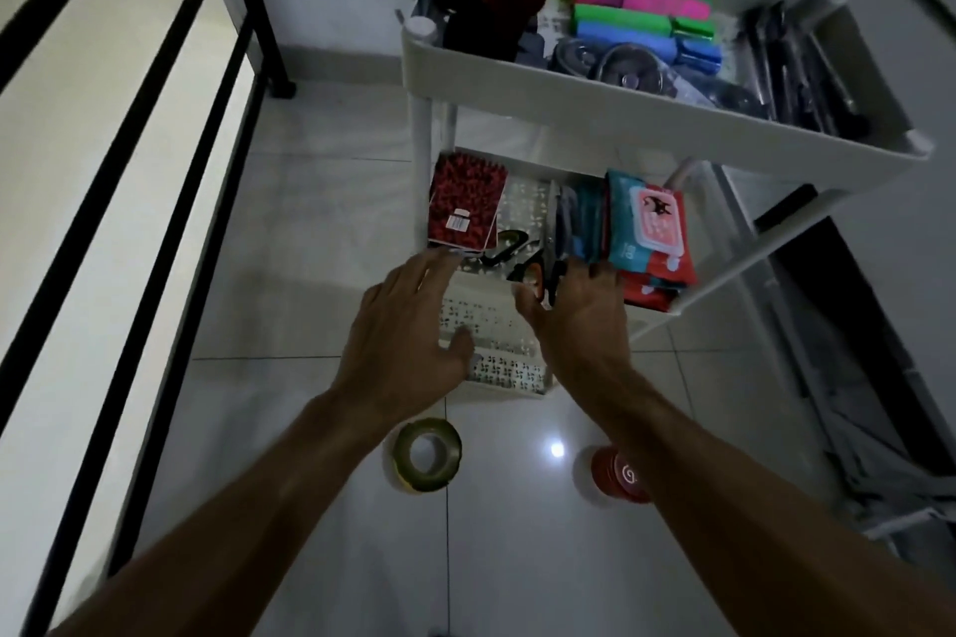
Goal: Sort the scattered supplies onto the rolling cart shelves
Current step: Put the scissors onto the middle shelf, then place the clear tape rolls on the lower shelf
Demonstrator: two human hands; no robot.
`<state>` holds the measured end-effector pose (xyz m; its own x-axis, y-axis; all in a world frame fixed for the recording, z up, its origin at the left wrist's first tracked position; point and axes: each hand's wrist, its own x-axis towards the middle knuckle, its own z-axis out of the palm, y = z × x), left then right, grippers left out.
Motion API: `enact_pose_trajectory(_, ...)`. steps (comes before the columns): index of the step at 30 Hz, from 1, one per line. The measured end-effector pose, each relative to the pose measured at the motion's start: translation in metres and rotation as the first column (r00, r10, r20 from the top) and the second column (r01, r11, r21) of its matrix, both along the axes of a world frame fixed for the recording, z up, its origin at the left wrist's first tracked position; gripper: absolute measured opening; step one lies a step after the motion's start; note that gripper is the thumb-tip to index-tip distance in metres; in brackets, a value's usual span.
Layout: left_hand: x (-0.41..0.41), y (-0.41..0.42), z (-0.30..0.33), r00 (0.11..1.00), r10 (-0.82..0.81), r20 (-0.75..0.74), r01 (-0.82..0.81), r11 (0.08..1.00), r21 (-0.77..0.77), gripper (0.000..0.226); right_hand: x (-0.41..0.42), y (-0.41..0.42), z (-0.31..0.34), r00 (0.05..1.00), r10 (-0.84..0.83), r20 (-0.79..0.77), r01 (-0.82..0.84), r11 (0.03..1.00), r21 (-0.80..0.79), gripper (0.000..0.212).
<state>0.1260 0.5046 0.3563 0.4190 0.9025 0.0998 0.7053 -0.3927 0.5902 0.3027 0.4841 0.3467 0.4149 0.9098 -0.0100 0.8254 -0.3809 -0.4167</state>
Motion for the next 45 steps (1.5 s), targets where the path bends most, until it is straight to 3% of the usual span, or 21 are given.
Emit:
enact_pose_trajectory(9, 0.017, 0.038, -0.007, 0.999, -0.004, 0.032, 0.003, 0.999, 0.039, 0.063, 0.007, 0.059, -0.011, 0.983, 0.022, 0.184, -0.002, 0.994, -0.110, 0.075)
enact_pose_trajectory(13, 0.015, 0.031, -0.015, 0.999, -0.032, 0.031, 0.032, 0.999, 0.027, 0.062, 0.005, 0.046, -0.024, 0.959, 0.072, 0.273, -0.079, 0.997, 0.017, 0.072)
enact_pose_trajectory(18, 0.005, 0.009, -0.022, 0.998, -0.057, -0.019, 0.057, 0.998, -0.001, 0.063, 0.008, 0.004, -0.037, 0.963, 0.099, 0.251, -0.134, 0.983, 0.123, 0.074)
enact_pose_trajectory(23, -0.009, -0.032, -0.025, 0.990, -0.120, -0.075, 0.120, 0.993, -0.007, 0.063, 0.009, -0.067, -0.042, 0.976, 0.116, 0.182, -0.131, 0.988, 0.076, 0.080)
enact_pose_trajectory(33, -0.030, -0.168, -0.054, 0.936, -0.346, -0.057, 0.343, 0.937, -0.061, 0.060, 0.009, -0.245, -0.065, 0.996, -0.029, 0.081, 0.038, 0.993, -0.114, 0.085)
enact_pose_trajectory(36, -0.024, -0.218, -0.093, 0.914, -0.403, -0.046, 0.397, 0.911, -0.110, 0.059, 0.016, -0.310, -0.093, 0.992, -0.115, 0.060, 0.122, 0.984, -0.130, 0.083)
enact_pose_trajectory(45, 0.038, -0.395, -0.241, 0.809, -0.578, -0.104, 0.527, 0.793, -0.306, 0.057, 0.051, -0.546, -0.223, 0.952, -0.306, 0.029, 0.286, 0.850, -0.441, 0.087)
